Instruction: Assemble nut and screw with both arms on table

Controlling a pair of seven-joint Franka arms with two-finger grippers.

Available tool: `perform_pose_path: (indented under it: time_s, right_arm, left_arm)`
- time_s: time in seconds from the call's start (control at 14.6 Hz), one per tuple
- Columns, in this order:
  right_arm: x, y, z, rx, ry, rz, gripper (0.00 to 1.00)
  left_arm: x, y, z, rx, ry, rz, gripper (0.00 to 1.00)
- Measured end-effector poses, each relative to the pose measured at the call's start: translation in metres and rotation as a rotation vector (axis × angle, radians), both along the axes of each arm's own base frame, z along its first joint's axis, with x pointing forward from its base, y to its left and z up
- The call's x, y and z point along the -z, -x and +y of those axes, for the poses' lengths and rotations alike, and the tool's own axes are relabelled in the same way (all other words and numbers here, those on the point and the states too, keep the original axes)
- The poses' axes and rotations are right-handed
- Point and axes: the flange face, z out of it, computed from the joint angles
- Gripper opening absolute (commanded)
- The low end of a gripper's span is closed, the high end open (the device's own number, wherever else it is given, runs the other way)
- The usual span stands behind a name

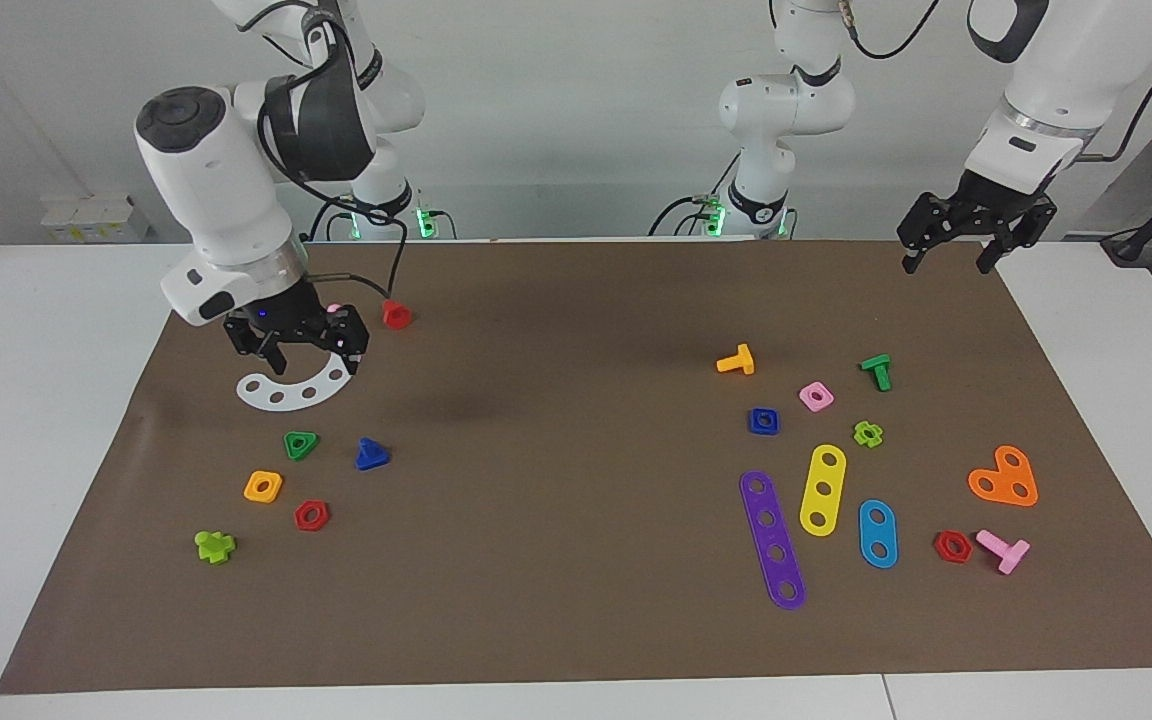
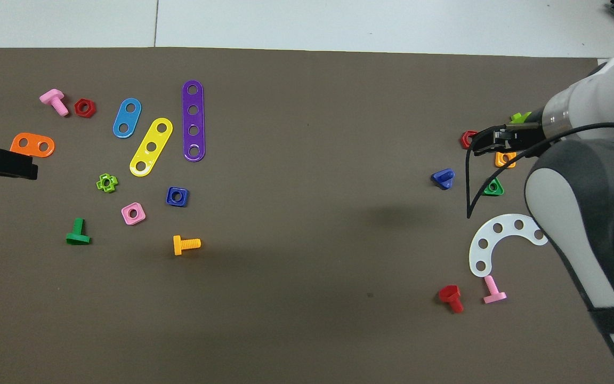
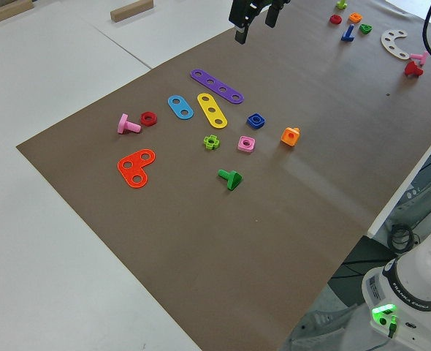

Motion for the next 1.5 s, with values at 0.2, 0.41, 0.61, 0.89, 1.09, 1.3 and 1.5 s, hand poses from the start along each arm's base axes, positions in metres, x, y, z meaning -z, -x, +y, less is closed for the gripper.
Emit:
perform_pose_path:
  time_s: [0.2, 0.41, 0.61, 0.89, 1.09, 1.3, 1.5]
  right_arm:
    - [0.039, -0.017, 0.004, -0.007, 0.007, 0.004, 0.96]
    - [0.076, -0.028, 0.014, -0.031, 0.024, 0.007, 0.96]
    - [0.117, -0.029, 0.015, -0.036, 0.022, -0.009, 0.95]
    - [0.164, -0.013, 0.014, -0.042, 0.021, -0.012, 0.91]
    - [0.188, -0.001, 0.013, -0.051, 0.023, 0.0, 0.84]
    - [0.195, 0.004, 0.012, -0.094, 0.025, 0.004, 0.77]
    - [0.2, 0.007, 0.011, -0.135, 0.028, 0.014, 0.65]
  left_arm:
    - [0.0, 0.0, 0.0, 0.0, 0.0, 0.0, 1.0]
    - [0.0, 0.0, 0.0, 0.0, 0.0, 0.0, 1.0]
    - [0.0, 0.0, 0.0, 0.0, 0.0, 0.0, 1.0]
    - [0.0, 0.0, 0.0, 0.0, 0.0, 0.002, 1.0]
    - [0.001, 0.001, 0.0, 0.0, 0.0, 0.007, 1.0]
    - [0.005, 0.004, 0.0, 0.0, -0.001, 0.024, 1.0]
    - [0.024, 0.012, -0.011, 0.022, -0.003, 0.059, 1.0]
